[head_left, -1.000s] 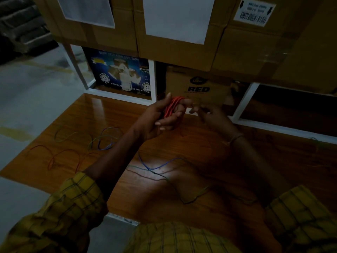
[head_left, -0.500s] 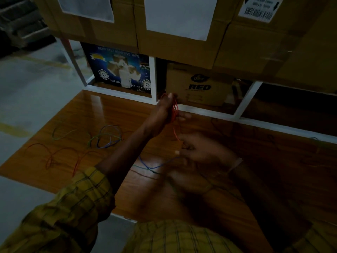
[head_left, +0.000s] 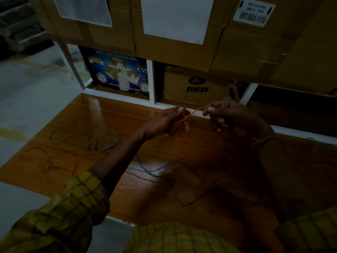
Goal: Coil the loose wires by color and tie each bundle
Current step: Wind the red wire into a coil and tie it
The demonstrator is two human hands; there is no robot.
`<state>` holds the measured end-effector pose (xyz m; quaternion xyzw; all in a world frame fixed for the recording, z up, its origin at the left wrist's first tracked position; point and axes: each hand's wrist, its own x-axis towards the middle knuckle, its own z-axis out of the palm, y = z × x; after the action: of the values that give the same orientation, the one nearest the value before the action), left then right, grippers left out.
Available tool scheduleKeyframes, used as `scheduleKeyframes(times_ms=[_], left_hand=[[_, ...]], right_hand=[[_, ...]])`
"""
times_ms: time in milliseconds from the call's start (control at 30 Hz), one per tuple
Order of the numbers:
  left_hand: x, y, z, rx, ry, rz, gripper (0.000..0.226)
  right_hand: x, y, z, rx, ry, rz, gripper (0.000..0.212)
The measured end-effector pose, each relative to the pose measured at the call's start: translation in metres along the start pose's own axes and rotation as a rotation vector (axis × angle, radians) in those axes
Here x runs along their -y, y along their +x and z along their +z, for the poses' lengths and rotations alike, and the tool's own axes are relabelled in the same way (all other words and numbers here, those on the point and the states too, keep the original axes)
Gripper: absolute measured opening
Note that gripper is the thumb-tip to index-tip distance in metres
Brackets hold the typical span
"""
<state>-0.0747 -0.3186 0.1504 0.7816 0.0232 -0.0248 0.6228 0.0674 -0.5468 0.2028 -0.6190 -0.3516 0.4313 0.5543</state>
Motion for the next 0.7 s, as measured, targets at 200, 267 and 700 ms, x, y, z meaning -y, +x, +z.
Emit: scheduleKeyframes(times_ms=[200, 267, 700], left_hand=[[-0.008, -0.007, 0.0, 0.24, -0.115, -0.024, 0.06], [-0.009, -0.007, 0.0, 0.334, -0.265, -0.022, 0.06], [-0.008, -0.005, -0.004, 0.227, -0.978, 0.011, 0.064]], right_hand=[[-0.001, 0.014, -0.01, -0.287, -0.406, -0.069, 0.02], [-0.006, 0.019, -0.004, -0.375, -0.433, -0.114, 0.026], [-0.07, 0.034, 0.034, -0.501, -0.475, -0.14, 0.02]])
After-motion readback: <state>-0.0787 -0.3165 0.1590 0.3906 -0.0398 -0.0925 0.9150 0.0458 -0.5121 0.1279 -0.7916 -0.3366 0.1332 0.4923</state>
